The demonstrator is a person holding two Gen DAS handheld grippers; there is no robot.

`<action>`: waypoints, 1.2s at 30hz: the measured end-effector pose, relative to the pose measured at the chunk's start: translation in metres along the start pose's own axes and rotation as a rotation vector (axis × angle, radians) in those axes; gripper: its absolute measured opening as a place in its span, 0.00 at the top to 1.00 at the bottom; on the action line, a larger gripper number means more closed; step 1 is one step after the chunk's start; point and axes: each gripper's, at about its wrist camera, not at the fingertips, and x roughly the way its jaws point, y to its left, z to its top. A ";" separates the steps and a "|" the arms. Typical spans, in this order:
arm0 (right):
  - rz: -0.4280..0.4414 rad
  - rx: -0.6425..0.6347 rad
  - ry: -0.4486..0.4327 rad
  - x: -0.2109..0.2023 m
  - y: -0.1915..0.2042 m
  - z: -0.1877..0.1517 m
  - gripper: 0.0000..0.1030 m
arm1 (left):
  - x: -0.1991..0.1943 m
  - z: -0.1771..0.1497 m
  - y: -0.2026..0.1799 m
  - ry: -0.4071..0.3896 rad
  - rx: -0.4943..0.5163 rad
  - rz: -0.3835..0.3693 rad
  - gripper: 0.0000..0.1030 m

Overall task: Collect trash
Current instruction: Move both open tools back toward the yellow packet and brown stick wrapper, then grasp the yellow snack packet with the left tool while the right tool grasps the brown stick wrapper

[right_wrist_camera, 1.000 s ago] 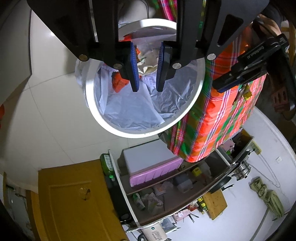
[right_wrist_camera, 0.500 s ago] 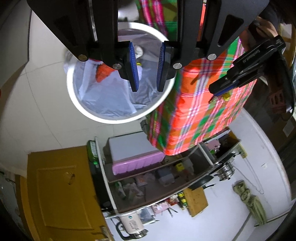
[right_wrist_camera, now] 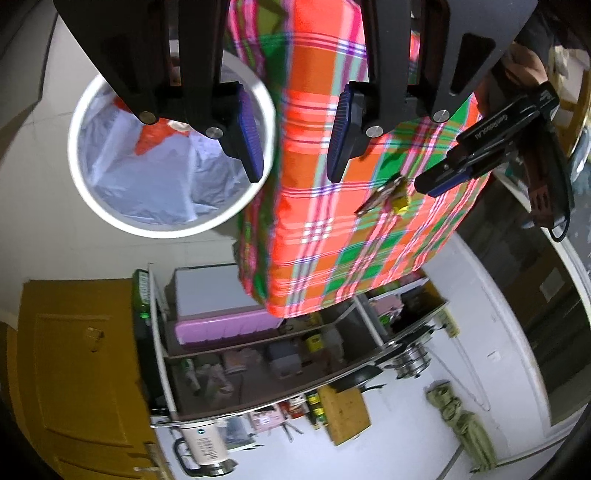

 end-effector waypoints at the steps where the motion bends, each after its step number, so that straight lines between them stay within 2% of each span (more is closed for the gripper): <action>1: 0.008 -0.010 0.006 0.004 0.006 0.001 0.64 | -0.001 0.000 0.006 -0.002 -0.009 0.010 0.62; 7: 0.032 -0.052 0.032 0.021 0.027 0.003 0.64 | -0.004 0.000 0.037 -0.011 -0.056 0.063 0.55; 11: 0.041 -0.066 0.047 0.029 0.034 0.003 0.64 | 0.002 0.000 0.051 -0.004 -0.078 0.088 0.55; 30: 0.047 -0.064 0.102 0.066 0.030 0.012 0.64 | 0.064 0.009 0.068 0.089 -0.089 0.141 0.52; 32: 0.049 -0.063 0.107 0.069 0.030 0.012 0.64 | 0.069 0.010 0.069 0.098 -0.087 0.140 0.61; 36: 0.055 -0.070 0.121 0.077 0.034 0.013 0.64 | 0.070 0.011 0.070 0.096 -0.089 0.135 0.63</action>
